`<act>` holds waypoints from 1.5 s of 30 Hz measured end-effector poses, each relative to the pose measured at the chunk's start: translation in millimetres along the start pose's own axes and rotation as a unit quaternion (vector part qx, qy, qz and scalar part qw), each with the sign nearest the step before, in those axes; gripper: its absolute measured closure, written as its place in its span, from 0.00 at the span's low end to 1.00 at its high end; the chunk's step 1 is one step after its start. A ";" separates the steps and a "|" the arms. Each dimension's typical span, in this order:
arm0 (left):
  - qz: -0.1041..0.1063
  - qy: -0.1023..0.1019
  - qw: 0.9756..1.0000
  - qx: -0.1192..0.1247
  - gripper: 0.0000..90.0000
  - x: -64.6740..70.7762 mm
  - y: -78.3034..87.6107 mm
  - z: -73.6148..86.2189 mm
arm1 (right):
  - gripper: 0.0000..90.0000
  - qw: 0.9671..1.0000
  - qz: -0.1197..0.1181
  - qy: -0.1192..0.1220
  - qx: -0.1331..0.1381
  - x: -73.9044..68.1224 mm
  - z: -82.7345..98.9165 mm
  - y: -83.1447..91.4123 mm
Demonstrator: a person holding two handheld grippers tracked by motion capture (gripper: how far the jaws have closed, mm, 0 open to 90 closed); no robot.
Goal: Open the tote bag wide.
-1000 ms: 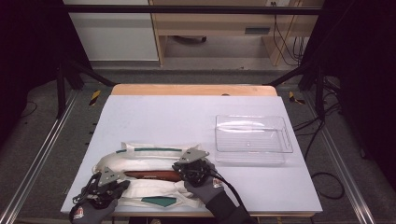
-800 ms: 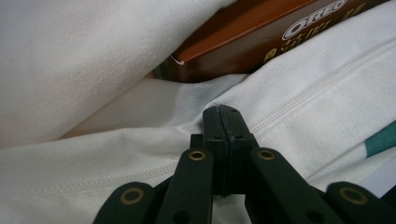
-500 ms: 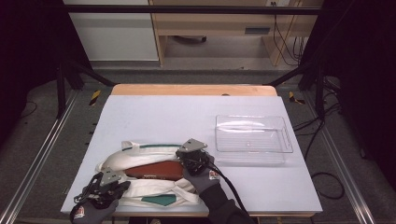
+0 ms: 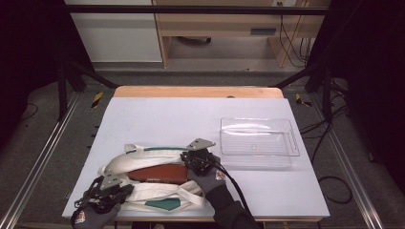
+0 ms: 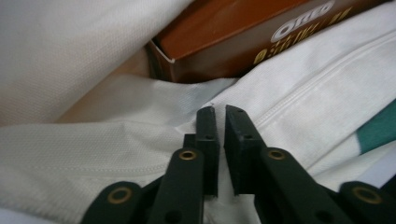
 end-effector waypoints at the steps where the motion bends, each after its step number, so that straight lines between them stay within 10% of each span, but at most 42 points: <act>1: 0.004 0.004 1.000 0.013 0.89 0.7 3.9 -2.8 | 0.90 1.000 -0.002 0.003 0.009 -1.3 -1.9 5.5; 10: -0.036 0.001 0.995 0.093 0.69 -13.8 31.1 -34.1 | 0.83 0.998 -0.045 0.038 0.034 -22.3 3.7 58.0; 22: -0.047 -0.031 0.995 0.081 0.55 -18.1 9.6 -61.5 | 0.75 0.995 -0.091 0.041 0.013 -48.9 47.5 57.7; 45: -0.078 0.002 0.995 0.065 0.97 -42.7 1.9 -78.0 | 1.00 0.992 -0.101 0.064 -0.042 -70.2 79.1 23.3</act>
Point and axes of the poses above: each handheld gripper's, and its own axes: y roughly backward along the jaws, z roughly out of its underside, x roughly to its right, the point moved 10 cm from there along -y, roughly forward along the jaws, and after that the axes turned 11 degrees about -x, right-handed, at the moved point
